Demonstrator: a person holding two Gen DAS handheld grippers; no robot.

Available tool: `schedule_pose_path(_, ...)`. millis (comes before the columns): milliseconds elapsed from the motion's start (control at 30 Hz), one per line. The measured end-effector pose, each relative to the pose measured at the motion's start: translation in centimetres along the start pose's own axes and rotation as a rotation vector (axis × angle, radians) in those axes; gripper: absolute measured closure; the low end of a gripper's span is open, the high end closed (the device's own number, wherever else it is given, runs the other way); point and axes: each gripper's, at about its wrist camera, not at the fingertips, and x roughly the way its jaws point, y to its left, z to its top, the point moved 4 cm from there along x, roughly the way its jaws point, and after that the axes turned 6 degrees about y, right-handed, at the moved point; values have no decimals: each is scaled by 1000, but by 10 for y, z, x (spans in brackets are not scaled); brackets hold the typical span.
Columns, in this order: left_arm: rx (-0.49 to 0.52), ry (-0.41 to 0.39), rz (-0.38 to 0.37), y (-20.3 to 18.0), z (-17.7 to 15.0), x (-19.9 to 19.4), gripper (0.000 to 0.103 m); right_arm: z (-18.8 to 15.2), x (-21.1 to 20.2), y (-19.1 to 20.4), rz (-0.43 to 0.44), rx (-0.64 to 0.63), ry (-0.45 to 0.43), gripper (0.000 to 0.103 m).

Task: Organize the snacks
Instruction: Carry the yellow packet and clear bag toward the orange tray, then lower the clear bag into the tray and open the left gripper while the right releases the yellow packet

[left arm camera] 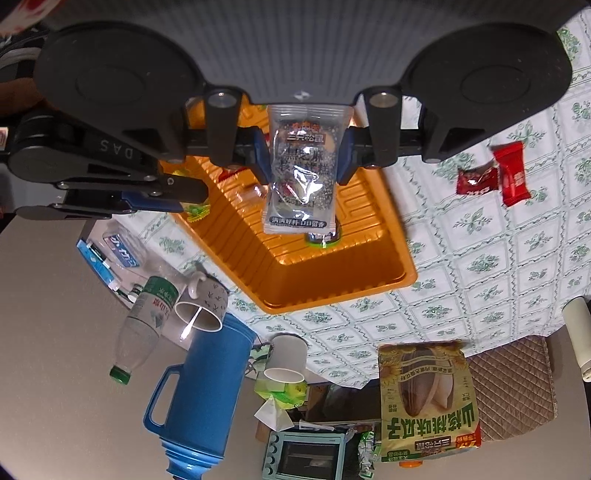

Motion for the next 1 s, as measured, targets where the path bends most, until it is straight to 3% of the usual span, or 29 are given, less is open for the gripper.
schedule_pose_path(1000,-110,64,152,21,57,88,69,56,75,-37,6,-11,15,82)
